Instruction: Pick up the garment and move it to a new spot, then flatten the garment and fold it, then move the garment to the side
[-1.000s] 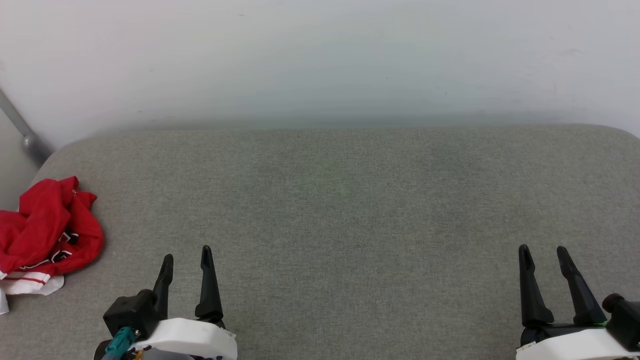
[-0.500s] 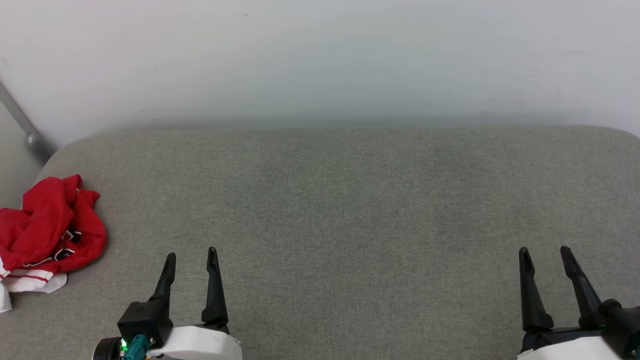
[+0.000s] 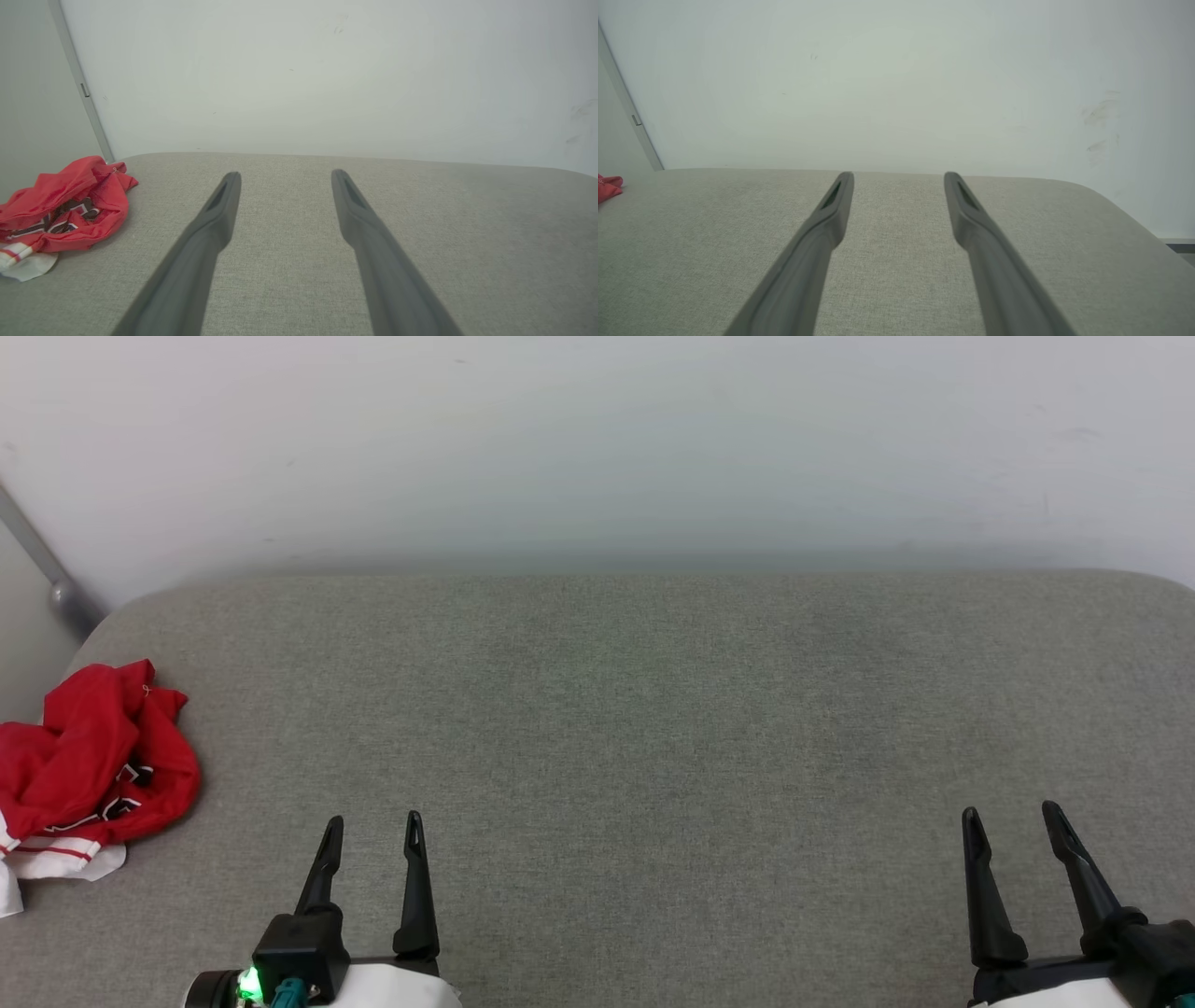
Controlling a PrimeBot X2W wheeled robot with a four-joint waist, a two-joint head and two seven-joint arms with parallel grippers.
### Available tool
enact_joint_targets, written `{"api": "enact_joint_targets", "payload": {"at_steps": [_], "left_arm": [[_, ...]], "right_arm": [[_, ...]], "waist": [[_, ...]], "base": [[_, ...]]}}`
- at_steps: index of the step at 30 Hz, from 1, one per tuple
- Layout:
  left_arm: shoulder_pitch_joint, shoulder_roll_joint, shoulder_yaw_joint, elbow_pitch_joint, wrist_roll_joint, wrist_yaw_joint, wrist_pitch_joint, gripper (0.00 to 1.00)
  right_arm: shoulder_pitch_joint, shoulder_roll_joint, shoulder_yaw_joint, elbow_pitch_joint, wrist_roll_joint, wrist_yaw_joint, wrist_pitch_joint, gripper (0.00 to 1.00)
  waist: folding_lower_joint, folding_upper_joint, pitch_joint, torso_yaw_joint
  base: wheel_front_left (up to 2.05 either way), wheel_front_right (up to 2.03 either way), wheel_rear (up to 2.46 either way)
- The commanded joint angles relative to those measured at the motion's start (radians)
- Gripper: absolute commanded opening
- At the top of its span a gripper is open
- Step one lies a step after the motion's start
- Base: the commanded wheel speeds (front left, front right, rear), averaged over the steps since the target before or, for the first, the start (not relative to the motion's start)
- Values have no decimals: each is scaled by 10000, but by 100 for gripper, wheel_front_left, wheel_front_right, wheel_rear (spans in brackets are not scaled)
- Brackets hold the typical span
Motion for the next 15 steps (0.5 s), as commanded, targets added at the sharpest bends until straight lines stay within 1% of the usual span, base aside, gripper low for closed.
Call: {"api": "enact_joint_targets", "payload": {"at_steps": [1, 13, 15], "left_arm": [[69, -10, -32, -21, 170, -19, -68, 100], [190, -135, 97, 132, 716, -197, -287, 100], [198, -156, 121, 172, 704, -227, -300, 100]], "right_arm": [[126, 7, 15, -90, -159, -3, -72, 100], [266, 11, 73, -105, -393, -3, -281, 100], [287, 11, 65, -67, -224, -3, -286, 100]], "waist": [[0, 0, 0, 4], [0, 0, -32, 48], [0, 0, -27, 54]], "base": [[0, 0, 0], [0, 0, 0], [0, 0, 0]]}}
